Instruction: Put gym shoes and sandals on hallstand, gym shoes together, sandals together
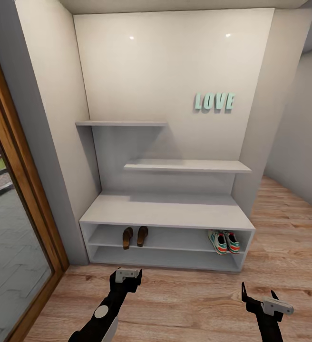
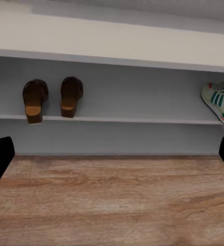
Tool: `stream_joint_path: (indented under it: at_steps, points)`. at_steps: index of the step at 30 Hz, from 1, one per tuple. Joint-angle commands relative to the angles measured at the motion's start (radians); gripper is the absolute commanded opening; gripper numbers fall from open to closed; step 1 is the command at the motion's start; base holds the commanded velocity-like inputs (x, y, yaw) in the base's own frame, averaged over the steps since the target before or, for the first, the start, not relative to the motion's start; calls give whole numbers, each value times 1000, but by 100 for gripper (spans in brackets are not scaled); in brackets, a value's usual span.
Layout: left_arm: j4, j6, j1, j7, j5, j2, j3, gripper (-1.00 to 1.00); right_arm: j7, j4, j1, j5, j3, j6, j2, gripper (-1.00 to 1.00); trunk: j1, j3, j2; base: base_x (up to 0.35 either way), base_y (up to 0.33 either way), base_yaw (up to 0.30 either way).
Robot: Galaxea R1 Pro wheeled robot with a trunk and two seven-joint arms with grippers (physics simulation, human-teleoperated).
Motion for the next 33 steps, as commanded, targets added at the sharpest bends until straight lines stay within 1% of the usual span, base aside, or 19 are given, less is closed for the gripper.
stream_joint_path:
  at_steps: [1, 10, 14, 16, 21, 24, 25, 27, 28, 31, 32, 33]
  points:
    - [0, 0, 0, 0, 0, 0, 0, 100, 0, 0, 0, 0, 0, 0, 0, 100, 0, 0, 0, 0, 0, 0]
    - [4, 0, 0, 2, -3, 0, -1, 100, 2, 1, 0, 1, 1, 0, 0, 100, 0, 0, 0, 0, 0, 0]
    - [13, 1, 3, 2, 1, 1, 0, 100, 3, 1, 0, 1, 1, 0, 6, 100, 0, 0, 0, 0, 0, 0]
    - [22, 1, 11, 3, 2, 1, 2, 100, 2, 1, 0, 1, 1, 0, 11, 100, 0, 0, 0, 0, 0, 0]
    - [71, 1, 56, 3, 2, 3, 4, 100, 2, 2, 0, 1, 0, 0, 18, 100, 0, 0, 0, 0, 0, 0]
    - [117, 1, 78, 3, 2, 3, 4, 100, 2, 2, 0, 1, 0, 0, 19, 100, 0, 0, 0, 0, 0, 0]
    - [149, 1, 88, 2, 2, 3, 4, 100, 2, 2, 0, 1, 0, 0, 19, 100, 0, 0, 0, 0, 0, 0]
    - [186, 1, 95, 2, 2, 3, 4, 100, 2, 2, 0, 1, 0, 0, 20, 100, 0, 0, 0, 0, 0, 0]
    - [225, 1, 99, 2, 1, 4, 5, 100, 3, 2, 0, 1, 0, 0, 20, 100, 0, 0, 0, 0, 0, 0]
    - [287, 1, 103, 1, 1, 4, 5, 100, 3, 2, 0, 1, 1, 0, 20, 100, 0, 0, 0, 0, 0, 0]
    - [330, 1, 105, 1, 1, 4, 4, 100, 3, 2, 0, 1, 1, 0, 20, 100, 0, 0, 0, 0, 0, 0]
    - [351, 1, 106, 1, 1, 4, 4, 100, 3, 2, 0, 1, 1, 0, 20, 100, 0, 0, 0, 0, 0, 0]
